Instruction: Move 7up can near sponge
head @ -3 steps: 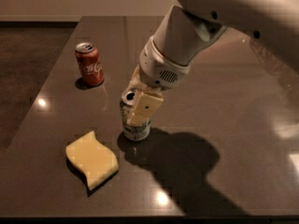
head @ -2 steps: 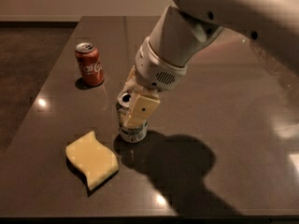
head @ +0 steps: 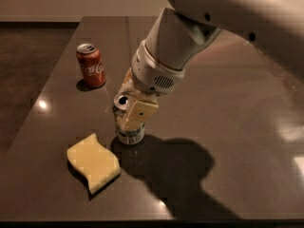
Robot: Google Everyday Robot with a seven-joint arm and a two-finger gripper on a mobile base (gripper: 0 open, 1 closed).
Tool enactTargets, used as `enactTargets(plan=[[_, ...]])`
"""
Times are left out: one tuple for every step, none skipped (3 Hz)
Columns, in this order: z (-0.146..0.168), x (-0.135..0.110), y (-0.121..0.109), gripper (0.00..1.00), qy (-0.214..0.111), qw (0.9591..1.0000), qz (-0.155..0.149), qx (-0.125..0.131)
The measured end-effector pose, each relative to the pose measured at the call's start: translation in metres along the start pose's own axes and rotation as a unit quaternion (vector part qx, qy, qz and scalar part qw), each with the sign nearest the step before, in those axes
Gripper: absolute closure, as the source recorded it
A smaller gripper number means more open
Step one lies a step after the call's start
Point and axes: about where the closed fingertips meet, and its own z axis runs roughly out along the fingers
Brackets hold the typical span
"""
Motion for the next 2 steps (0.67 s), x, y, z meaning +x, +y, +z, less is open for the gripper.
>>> enactTargets(plan=[[0.0038,0.0030,-0.0006,0.00,-0.005,1.0000,0.002,-0.004],[0.0040,0.0031,-0.0006,0.00,-0.005,1.0000,0.002,-0.004]])
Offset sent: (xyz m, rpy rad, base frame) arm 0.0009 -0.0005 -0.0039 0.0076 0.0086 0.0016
